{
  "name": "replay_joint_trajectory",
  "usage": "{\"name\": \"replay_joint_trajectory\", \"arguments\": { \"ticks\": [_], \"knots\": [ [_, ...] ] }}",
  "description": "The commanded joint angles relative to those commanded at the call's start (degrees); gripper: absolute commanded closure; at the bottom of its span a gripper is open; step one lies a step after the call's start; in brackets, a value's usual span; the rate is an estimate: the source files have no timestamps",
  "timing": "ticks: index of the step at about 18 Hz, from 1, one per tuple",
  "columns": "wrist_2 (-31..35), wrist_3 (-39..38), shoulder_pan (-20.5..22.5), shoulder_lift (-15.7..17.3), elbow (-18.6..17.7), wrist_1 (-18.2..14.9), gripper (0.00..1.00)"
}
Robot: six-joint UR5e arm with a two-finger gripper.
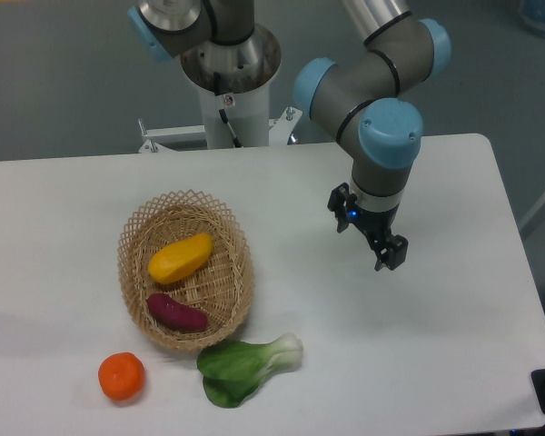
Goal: Pick up the mango from the basket
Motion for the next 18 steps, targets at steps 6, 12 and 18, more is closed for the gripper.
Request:
{"name": "replay_joint_trajectory", "arguments": {
  "ticks": [6,12,18],
  "knots": [
    [-5.71,-8.96,-1.84,0.44,-0.70,-0.09,0.00],
    [-11.16,-15.90,-2.37,0.79,-1.50,-0.27,0.00],
    [-11.16,-23.56,-11.24,2.98,-5.88,-0.18,0.00]
  ]
}}
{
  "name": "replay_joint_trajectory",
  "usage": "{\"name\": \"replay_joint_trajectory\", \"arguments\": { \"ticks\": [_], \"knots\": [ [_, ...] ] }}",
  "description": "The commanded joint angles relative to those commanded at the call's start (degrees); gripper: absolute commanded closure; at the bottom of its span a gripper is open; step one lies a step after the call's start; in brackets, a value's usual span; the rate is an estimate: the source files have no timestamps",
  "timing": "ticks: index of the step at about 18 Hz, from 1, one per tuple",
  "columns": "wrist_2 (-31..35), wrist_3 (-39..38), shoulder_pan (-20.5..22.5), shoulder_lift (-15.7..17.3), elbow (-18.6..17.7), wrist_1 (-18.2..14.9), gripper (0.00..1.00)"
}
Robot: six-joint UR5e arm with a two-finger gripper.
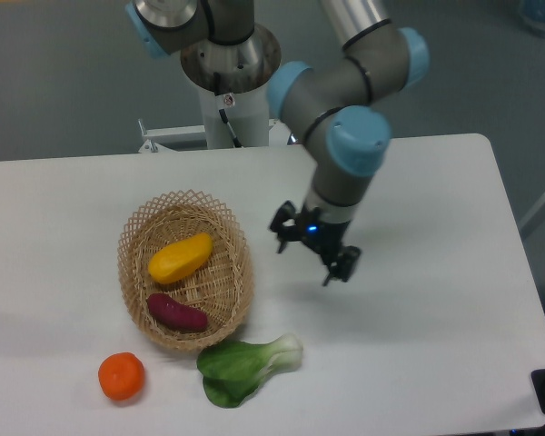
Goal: Pick up the mango from the basket
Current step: 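Move the gripper over the basket and lower it toward the yellow mango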
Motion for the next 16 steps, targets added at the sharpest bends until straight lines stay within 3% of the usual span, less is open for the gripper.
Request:
{"name": "replay_joint_trajectory", "arguments": {
  "ticks": [8,13,16],
  "knots": [
    [0.44,-10.11,-9.06,1.41,-5.19,0.88,0.00],
    [0.79,-9.76,-10.29,2.99,-9.41,1.23,0.00],
    [0.79,-10.11,-10.56,3.26,-11.96,4.64,0.00]
  ]
}}
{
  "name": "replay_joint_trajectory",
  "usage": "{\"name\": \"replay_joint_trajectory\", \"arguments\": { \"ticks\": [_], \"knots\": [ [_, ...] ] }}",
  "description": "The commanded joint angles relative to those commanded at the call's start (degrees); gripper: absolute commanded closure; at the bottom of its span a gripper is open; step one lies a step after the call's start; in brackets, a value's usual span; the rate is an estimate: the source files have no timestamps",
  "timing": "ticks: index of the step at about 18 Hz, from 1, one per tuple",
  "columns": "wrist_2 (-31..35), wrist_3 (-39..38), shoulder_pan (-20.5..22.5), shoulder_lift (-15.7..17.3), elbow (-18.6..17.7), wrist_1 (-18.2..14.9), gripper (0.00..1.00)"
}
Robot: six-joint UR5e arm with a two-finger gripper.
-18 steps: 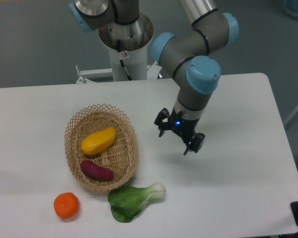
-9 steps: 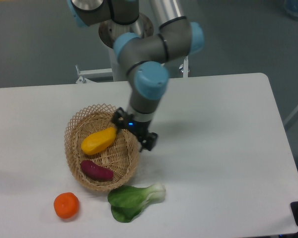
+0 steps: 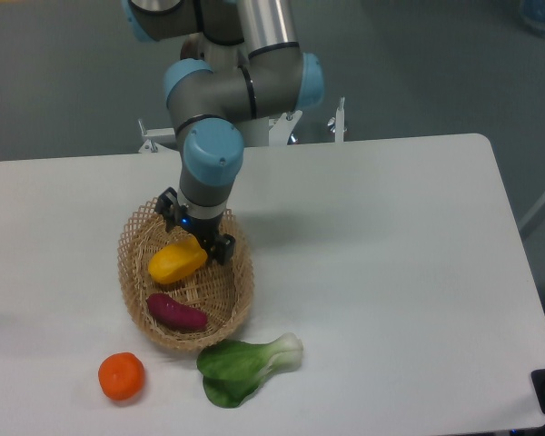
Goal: Pick up the mango from the basket
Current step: 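Lower the gripper onto the yellow mango and close it around the mango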
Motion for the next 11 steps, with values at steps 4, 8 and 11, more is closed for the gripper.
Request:
{"name": "replay_joint_trajectory", "arguments": {
  "ticks": [4,8,11],
  "knots": [
    [0.00,-0.09,0.00,-0.35,-0.89,2.30,0.00],
    [0.09,-0.18,-0.09,-1.14,-0.89,2.39,0.00],
    [0.09,-0.18,-0.09,-1.49,-0.97,2.48,0.00]
  ]
}}
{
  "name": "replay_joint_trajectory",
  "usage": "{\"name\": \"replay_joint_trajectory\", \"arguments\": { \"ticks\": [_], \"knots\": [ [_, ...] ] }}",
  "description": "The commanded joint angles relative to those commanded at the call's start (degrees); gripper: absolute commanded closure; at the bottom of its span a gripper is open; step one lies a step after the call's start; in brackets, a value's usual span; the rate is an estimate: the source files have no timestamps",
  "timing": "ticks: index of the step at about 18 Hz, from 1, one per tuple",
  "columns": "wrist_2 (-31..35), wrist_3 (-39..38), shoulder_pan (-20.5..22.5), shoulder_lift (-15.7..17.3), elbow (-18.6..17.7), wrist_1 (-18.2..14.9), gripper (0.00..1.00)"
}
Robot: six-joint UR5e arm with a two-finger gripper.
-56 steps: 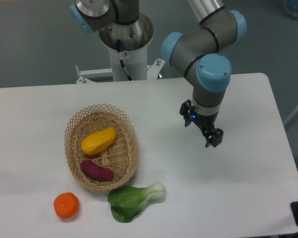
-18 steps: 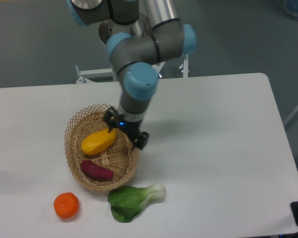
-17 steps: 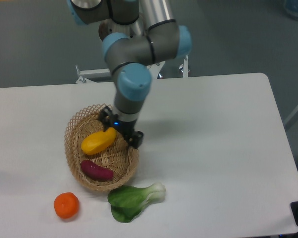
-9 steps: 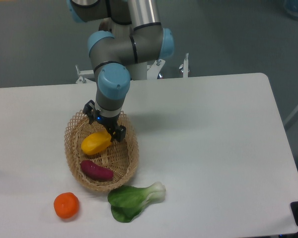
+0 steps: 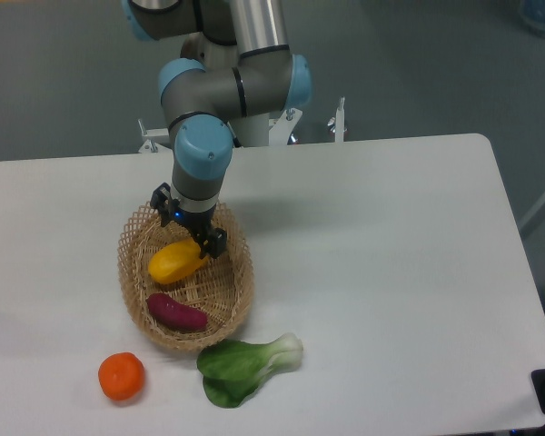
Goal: Pick up the mango from the basket
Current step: 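Lower the gripper onto the yellow mango and close it around the mango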
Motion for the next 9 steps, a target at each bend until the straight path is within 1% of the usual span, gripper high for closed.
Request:
{"name": "replay_joint_trajectory", "arguments": {
  "ticks": [3,7,9],
  "knots": [
    [0.00,-0.61,-0.09,-0.53,-0.17,1.05,0.00],
    [0.09,-3.95,-1.23,-2.11,-0.35,4.56,0.00],
    [1.92,-4.92,-1.58,-2.29,-0.35,4.83,0.00]
  ]
}}
